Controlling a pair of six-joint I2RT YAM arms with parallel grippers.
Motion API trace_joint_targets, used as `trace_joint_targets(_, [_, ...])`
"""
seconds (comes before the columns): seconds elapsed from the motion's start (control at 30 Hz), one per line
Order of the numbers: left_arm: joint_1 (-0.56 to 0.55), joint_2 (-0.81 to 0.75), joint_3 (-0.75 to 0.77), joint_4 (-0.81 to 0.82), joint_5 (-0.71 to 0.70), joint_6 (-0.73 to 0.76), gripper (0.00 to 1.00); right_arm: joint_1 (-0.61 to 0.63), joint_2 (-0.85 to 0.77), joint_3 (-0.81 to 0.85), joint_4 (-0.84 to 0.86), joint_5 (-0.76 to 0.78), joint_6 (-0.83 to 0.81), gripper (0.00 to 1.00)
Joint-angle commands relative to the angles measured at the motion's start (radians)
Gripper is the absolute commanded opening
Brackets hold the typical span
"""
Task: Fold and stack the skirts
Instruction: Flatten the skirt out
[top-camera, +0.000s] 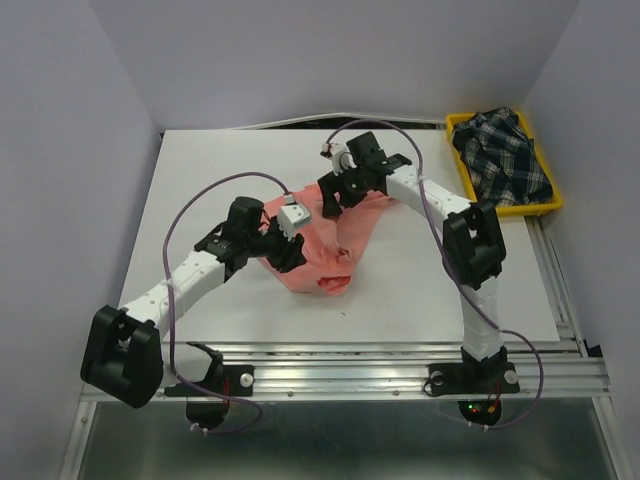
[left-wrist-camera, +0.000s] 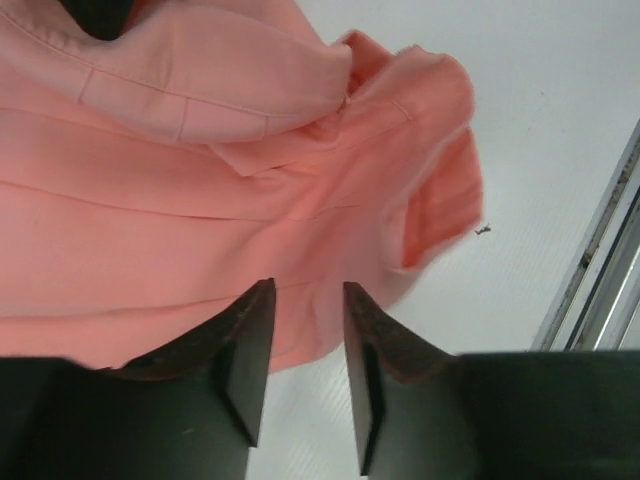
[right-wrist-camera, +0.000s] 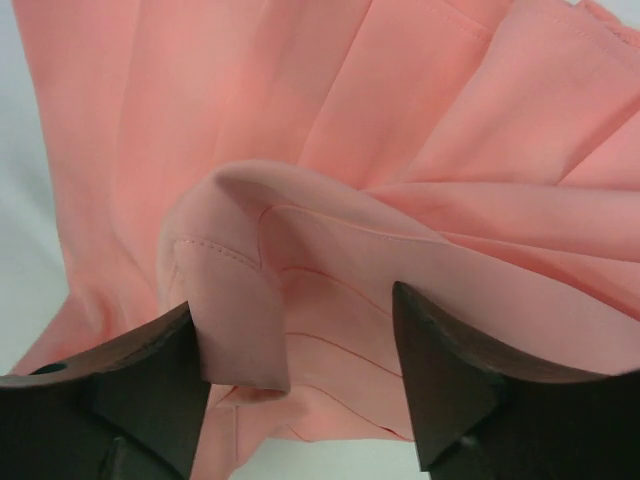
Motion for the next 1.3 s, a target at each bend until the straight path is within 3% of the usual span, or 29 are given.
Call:
trace_joint_targets(0.0, [0.031,-0.006,0.089,-0.004,0.055,-0.057,0.56,-0.004,-0.040,0.045,0.005,-0.051,0.106,0.79])
trace_joint_targets(0.17, [0.026,0.009,0.163,-0.009,0.055,-0.129,0.69,-0.157,-0.117,-0.022,0.005,-0.192,0.283,0.78])
trace_joint_targets(0.3, [-0.008,0.035,0.194,-0.010,0.028,-0.198,0.72,-0.257,-0.213,-0.188,-0.009,-0.343,0.272,0.69])
trace_joint_targets(0.4, [-0.032,0.072,0.185,-0.003,-0.030,-0.281,0.72,-0.257,-0.294,-0.352,-0.032,-0.340,0.221,0.62])
trace_joint_targets(0.67, [-0.055,0.108,0.145,0.028,-0.022,-0.411,0.73,-0.244,-0.391,-0.562,0.058,-0.386,0.290,0.62])
trace_joint_targets(0.8, [-0.109,0.106,0.142,0.017,-0.130,-0.462,0.73,-0.196,-0.385,-0.590,0.080,-0.314,0.276,0.62])
trace_joint_targets(0.93, [-0.091,0.105,0.134,-0.052,-0.285,-0.486,0.68,-0.176,-0.377,-0.618,0.072,-0.216,0.290,0.62])
trace_joint_targets(1.07, [-0.037,0.077,0.097,-0.056,-0.250,-0.525,0.66,-0.176,-0.374,-0.648,0.026,-0.193,0.305,0.62])
trace_joint_targets(1.27, [-0.021,0.048,0.045,-0.033,-0.177,-0.592,0.68,-0.176,-0.327,-0.661,0.026,-0.312,0.388,0.63])
